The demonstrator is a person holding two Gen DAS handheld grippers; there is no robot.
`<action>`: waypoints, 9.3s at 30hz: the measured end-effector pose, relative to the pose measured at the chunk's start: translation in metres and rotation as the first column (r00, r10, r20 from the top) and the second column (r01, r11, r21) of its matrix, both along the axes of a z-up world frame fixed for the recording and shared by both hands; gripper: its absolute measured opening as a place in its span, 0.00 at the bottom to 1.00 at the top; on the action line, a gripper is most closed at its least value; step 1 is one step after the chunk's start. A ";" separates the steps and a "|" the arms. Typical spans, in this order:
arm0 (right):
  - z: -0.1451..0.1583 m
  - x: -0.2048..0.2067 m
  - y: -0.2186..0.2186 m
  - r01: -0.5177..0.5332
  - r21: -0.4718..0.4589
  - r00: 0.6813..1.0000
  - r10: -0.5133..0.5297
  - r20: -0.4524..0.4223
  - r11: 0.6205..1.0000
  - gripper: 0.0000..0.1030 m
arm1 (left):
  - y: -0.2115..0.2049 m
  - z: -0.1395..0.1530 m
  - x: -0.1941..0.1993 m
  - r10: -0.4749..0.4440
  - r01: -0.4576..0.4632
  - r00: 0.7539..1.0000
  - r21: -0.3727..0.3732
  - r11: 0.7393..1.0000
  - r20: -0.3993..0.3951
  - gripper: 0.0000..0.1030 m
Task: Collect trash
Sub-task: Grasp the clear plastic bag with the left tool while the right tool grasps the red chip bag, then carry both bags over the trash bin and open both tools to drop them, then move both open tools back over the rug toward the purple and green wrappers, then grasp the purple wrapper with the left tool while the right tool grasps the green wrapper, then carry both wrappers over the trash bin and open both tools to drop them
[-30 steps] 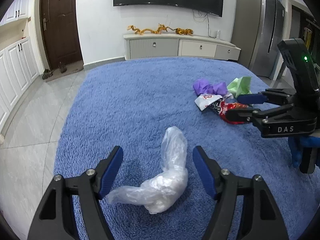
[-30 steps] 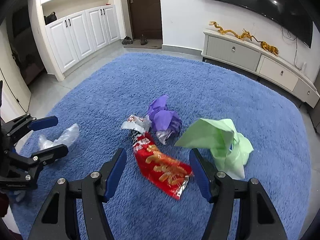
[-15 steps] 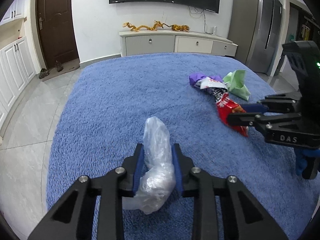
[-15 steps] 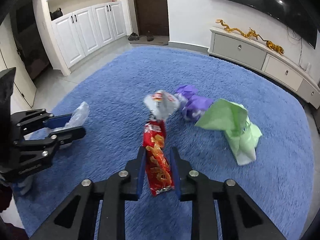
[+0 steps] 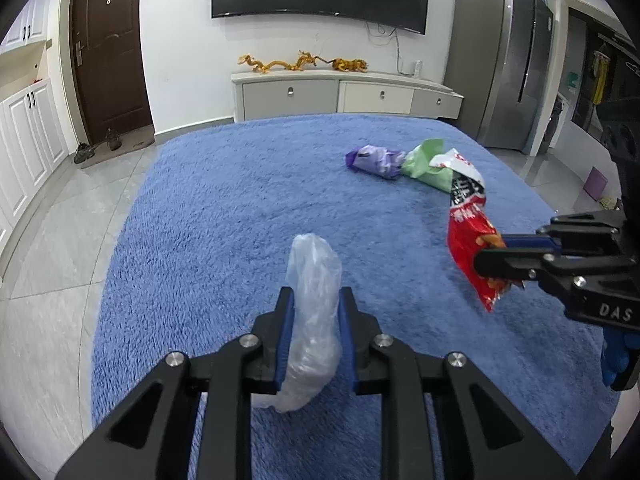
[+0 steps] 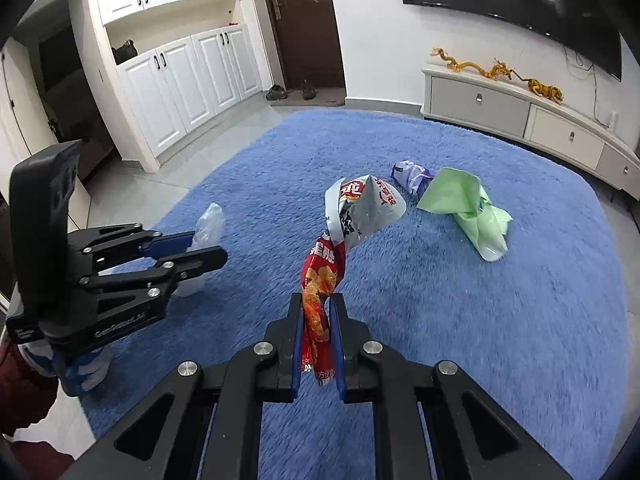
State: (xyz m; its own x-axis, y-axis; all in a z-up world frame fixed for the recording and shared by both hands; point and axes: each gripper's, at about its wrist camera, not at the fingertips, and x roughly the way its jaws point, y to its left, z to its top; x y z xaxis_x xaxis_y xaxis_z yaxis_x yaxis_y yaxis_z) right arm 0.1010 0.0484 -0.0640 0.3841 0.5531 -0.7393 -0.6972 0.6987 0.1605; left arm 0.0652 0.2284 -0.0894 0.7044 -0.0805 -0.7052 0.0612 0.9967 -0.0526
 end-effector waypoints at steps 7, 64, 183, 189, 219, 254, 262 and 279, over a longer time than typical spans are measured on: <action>0.015 -0.021 -0.021 0.057 0.013 0.998 -0.058 0.033 0.998 0.11 | -0.015 0.019 -0.015 -0.021 0.022 0.999 -0.012 1.000 0.042 0.16; -0.025 -0.025 -0.406 0.775 0.140 0.628 -0.776 -0.061 0.616 0.12 | -0.407 0.047 0.101 -0.654 0.653 0.757 -0.027 0.757 -0.007 0.10; -0.015 0.112 -0.044 0.178 0.011 0.981 -0.179 0.077 0.984 0.64 | -0.019 -0.009 0.225 0.048 -0.163 0.953 -0.374 0.913 -0.298 0.55; -0.037 0.136 -0.022 0.134 -0.018 0.989 -0.132 0.064 0.991 0.65 | -0.031 -0.019 0.237 0.076 -0.204 0.937 -0.360 0.910 -0.340 0.54; 0.004 0.029 -0.093 0.246 0.103 0.968 -0.250 0.027 0.964 0.26 | -0.052 0.028 0.141 0.031 -0.119 0.974 -0.391 0.913 -0.223 0.36; -0.008 0.001 -0.415 0.794 0.075 0.604 -0.797 0.017 0.604 0.26 | -0.432 0.057 0.181 -0.480 0.423 0.859 -0.280 0.862 -0.178 0.36; -0.073 0.039 -0.455 0.821 -0.030 0.567 -0.820 -0.078 0.570 0.27 | -0.507 -0.006 0.218 -0.510 0.459 0.817 -0.234 0.857 -0.270 0.37; -0.096 0.041 -0.469 0.862 -0.089 0.490 -0.866 -0.102 0.498 0.43 | -0.534 -0.028 0.235 -0.545 0.476 0.791 -0.280 0.834 -0.278 0.48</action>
State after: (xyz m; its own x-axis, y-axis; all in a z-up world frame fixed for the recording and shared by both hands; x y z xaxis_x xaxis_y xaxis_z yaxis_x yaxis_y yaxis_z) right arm 0.1418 -0.4208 -0.1605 0.5701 -0.0240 -0.8212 0.2816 0.9447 0.1680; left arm 0.3002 -0.3054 -0.1179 0.2482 -0.5139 -0.8212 0.5025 0.7930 -0.3444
